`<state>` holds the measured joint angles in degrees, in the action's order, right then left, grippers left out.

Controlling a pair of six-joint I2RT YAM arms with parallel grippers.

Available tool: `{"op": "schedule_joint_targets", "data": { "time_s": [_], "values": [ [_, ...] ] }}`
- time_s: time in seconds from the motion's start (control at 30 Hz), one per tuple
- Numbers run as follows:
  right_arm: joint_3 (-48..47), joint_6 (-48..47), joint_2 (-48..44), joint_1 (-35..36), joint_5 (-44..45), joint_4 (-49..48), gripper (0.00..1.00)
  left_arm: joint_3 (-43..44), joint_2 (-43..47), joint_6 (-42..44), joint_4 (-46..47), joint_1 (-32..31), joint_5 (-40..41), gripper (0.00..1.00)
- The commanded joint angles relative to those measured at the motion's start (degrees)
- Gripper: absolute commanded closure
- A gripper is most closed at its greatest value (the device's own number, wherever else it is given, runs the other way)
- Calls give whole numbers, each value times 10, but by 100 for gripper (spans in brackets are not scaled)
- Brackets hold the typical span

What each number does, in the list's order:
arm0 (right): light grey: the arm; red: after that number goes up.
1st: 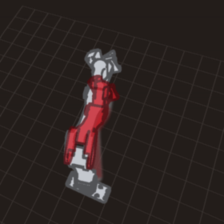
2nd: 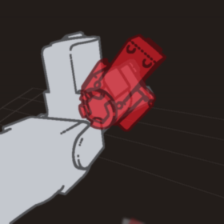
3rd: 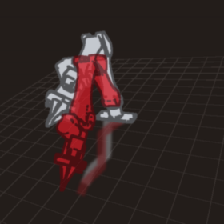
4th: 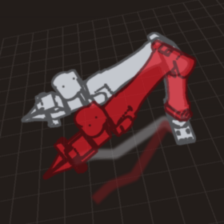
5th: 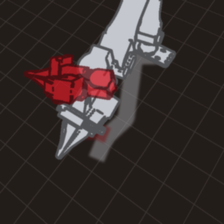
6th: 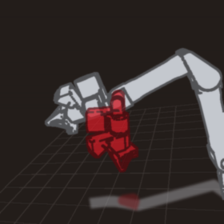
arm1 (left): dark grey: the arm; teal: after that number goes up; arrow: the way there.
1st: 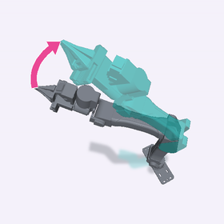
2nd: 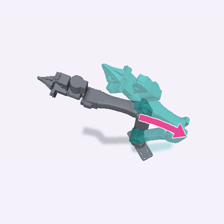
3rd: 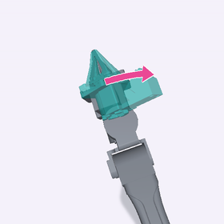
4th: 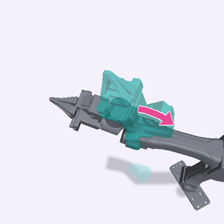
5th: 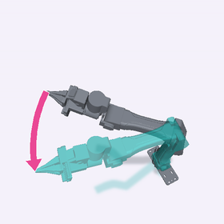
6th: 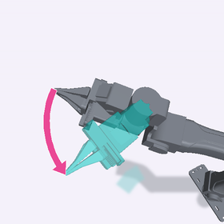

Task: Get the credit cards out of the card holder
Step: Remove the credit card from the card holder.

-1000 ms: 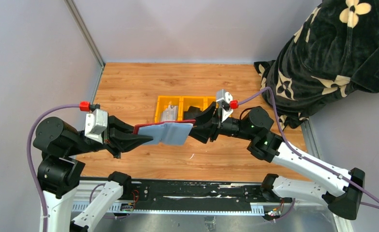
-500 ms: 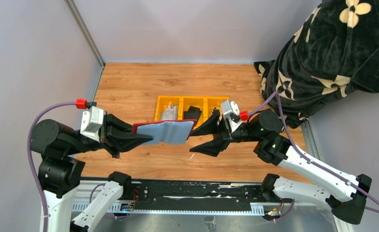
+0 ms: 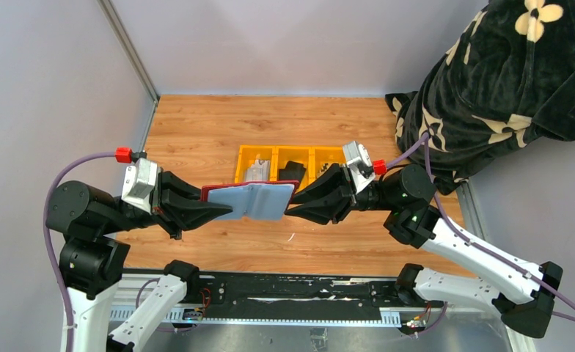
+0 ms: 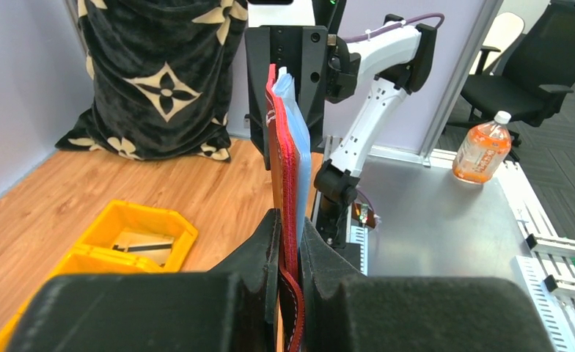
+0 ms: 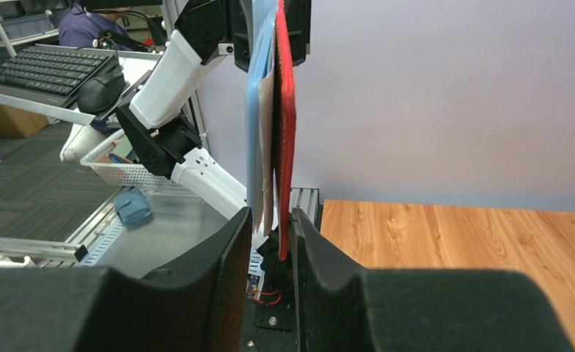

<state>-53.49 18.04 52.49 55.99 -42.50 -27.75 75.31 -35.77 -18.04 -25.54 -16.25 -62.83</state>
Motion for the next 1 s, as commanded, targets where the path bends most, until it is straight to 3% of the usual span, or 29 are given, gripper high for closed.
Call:
{"op": "schedule_joint_targets", "data": {
  "time_s": [0.0,0.4,0.57,0.63,0.77,0.97],
  "values": [
    [-20,21,6,7,16,-34,70,-3,2,-9,19,2,-5,100],
    [-39,33,27,8,27,-33,88,-5,4,-29,33,2,-7,100],
    [-59,30,48,22,28,-28,90,-8,3,-50,51,2,-10,100],
    [-69,28,56,30,27,-25,85,-8,3,-50,51,2,-10,100],
    [-75,23,59,44,47,-14,62,-9,3,-49,49,2,-9,100],
    [-70,43,62,54,75,-20,45,-13,6,-38,42,2,-7,100]
  ]
}}
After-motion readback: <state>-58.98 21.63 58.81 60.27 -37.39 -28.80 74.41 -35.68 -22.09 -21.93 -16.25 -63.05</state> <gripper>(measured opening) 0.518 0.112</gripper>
